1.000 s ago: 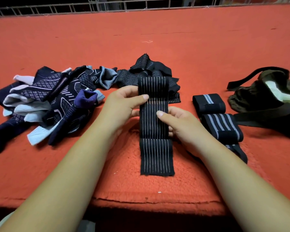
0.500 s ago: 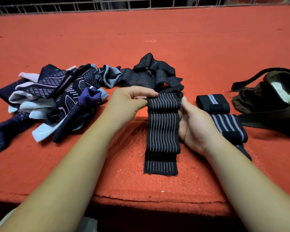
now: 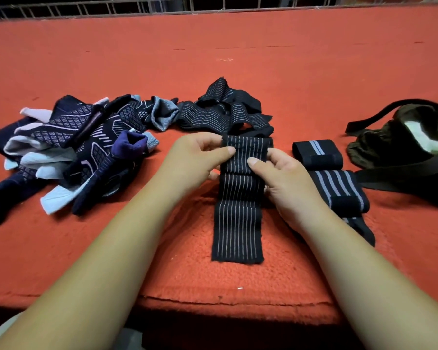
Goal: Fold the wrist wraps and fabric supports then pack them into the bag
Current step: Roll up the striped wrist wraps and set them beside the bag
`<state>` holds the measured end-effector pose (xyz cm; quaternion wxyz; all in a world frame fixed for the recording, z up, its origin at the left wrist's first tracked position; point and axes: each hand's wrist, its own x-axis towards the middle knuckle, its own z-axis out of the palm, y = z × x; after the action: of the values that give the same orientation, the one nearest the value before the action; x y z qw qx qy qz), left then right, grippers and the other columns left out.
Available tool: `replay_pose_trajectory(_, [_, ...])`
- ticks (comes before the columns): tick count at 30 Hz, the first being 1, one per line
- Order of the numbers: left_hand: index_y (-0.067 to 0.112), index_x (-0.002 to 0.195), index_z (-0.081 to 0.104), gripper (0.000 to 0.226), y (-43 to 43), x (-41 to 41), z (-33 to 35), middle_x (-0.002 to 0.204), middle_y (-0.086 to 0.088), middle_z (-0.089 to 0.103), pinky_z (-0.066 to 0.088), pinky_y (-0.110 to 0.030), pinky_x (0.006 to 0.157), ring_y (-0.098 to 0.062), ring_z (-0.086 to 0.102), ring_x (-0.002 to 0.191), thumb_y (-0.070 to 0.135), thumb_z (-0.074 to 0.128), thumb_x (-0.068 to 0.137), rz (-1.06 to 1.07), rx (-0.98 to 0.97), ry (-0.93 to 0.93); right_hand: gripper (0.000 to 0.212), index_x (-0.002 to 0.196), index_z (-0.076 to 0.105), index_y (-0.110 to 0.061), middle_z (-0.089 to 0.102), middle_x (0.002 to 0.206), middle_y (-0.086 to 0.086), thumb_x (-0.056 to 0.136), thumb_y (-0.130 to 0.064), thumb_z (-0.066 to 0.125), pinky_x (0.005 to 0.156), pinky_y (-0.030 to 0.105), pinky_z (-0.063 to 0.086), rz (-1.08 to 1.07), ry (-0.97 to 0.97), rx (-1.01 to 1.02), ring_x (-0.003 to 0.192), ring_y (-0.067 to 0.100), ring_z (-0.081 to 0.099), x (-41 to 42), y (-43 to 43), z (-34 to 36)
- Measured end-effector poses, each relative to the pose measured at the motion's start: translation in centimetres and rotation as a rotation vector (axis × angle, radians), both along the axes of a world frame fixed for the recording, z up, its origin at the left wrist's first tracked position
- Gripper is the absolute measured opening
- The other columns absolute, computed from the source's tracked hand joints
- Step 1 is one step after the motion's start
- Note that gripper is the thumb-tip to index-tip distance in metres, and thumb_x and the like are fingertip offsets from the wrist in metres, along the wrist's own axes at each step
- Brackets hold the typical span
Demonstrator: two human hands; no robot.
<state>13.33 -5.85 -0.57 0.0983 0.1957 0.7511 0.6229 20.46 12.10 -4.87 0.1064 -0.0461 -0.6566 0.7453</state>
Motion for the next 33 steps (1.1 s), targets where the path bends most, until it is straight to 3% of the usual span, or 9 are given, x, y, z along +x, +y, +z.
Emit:
replay_pose_trajectory(4, [0.004,0.110,0.078,0.014,-0.1,0.0,0.1,0.097,-0.008,0.079,0.063,-0.034,0.069,-0.017,0.074,0.084,0.009,0.067,0.103,0.041,0.072,-0.011,0.019,0.125,0.069,-0.015,0.081,0.110,0.003,0.110,-0.021,0.059,0.076,0.032,0.061,0.061,-0.016,0.068,0.096,0.017,0.078,0.2,-0.4,0.2])
replay_pose_trajectory(9, [0.006,0.114,0.077,0.016,-0.3,-0.1,0.0,0.110,-0.013,0.080,0.066,-0.045,0.079,-0.022,0.075,0.090,0.013,0.066,0.105,0.051,0.071,-0.024,0.022,0.126,0.069,-0.013,0.080,0.110,-0.001,0.113,-0.017,0.052,0.084,0.026,0.058,0.095,-0.013,0.162,0.098,0.011,0.074,0.3,-0.4,0.1])
replay_pose_trajectory(12, [0.010,0.113,0.077,0.015,-0.6,0.1,0.0,0.107,-0.009,0.081,0.063,-0.030,0.073,-0.017,0.076,0.087,0.017,0.066,0.105,-0.028,-0.007,-0.050,0.021,0.128,0.065,-0.007,0.079,0.099,-0.003,0.112,-0.013,0.054,0.073,0.021,0.056,0.074,-0.010,0.109,0.089,0.008,0.073,0.3,-0.2,0.1])
replay_pose_trajectory(15, [0.013,0.115,0.079,0.018,-0.8,0.1,-0.1,0.093,-0.001,0.077,0.056,-0.022,0.067,-0.010,0.068,0.080,0.008,0.071,0.100,-0.121,-0.064,-0.083,0.022,0.129,0.067,-0.011,0.080,0.109,0.009,0.111,-0.014,0.056,0.084,0.034,0.061,0.037,-0.010,0.057,0.097,0.018,0.075,0.0,0.1,-0.1])
replay_pose_trajectory(18, [0.013,0.116,0.079,0.025,-0.5,-0.1,-0.5,0.095,-0.013,0.073,0.044,-0.024,0.066,-0.017,0.058,0.083,0.000,0.069,0.098,-0.089,-0.029,-0.083,0.020,0.126,0.070,-0.017,0.079,0.114,0.014,0.110,-0.016,0.059,0.092,0.049,0.060,0.024,-0.023,0.038,0.099,0.025,0.075,-0.2,0.1,-0.3])
replay_pose_trajectory(21, [0.007,0.116,0.077,0.027,-0.2,0.0,-0.5,0.106,-0.015,0.078,0.044,-0.028,0.070,-0.021,0.060,0.089,-0.006,0.063,0.098,-0.019,0.056,-0.090,0.025,0.128,0.070,-0.026,0.077,0.097,0.004,0.111,-0.017,0.055,0.080,0.045,0.058,-0.020,-0.031,0.042,0.083,0.021,0.070,-0.5,0.0,-0.1])
replay_pose_trajectory(26, [-0.001,0.122,0.072,0.033,0.2,0.1,-0.5,0.072,0.006,0.075,0.043,-0.009,0.046,0.000,0.061,0.052,-0.013,0.047,0.103,0.037,0.152,-0.193,0.034,0.133,0.069,-0.027,0.069,0.089,0.002,0.116,-0.022,0.040,0.069,0.030,0.054,0.016,-0.037,-0.175,0.071,0.012,0.062,-0.5,0.0,0.7])
replay_pose_trajectory(30, [0.007,0.117,0.080,0.042,0.2,-0.1,-0.1,0.109,-0.012,0.080,0.059,-0.018,0.075,-0.015,0.069,0.092,-0.007,0.045,0.098,0.072,0.190,-0.253,0.038,0.127,0.069,-0.011,0.077,0.101,0.012,0.114,-0.039,0.046,0.084,0.040,0.057,0.022,-0.073,-0.319,0.086,0.021,0.071,-0.4,0.3,1.1])
replay_pose_trajectory(33, [0.000,0.123,0.075,0.040,0.5,-0.1,0.0,0.115,-0.019,0.077,0.062,-0.024,0.080,-0.018,0.073,0.089,-0.007,0.042,0.099,0.076,0.261,-0.284,0.023,0.127,0.068,-0.010,0.077,0.100,0.008,0.109,-0.020,0.057,0.081,0.037,0.054,-0.040,-0.033,-0.234,0.086,0.020,0.069,-0.6,0.3,0.6])
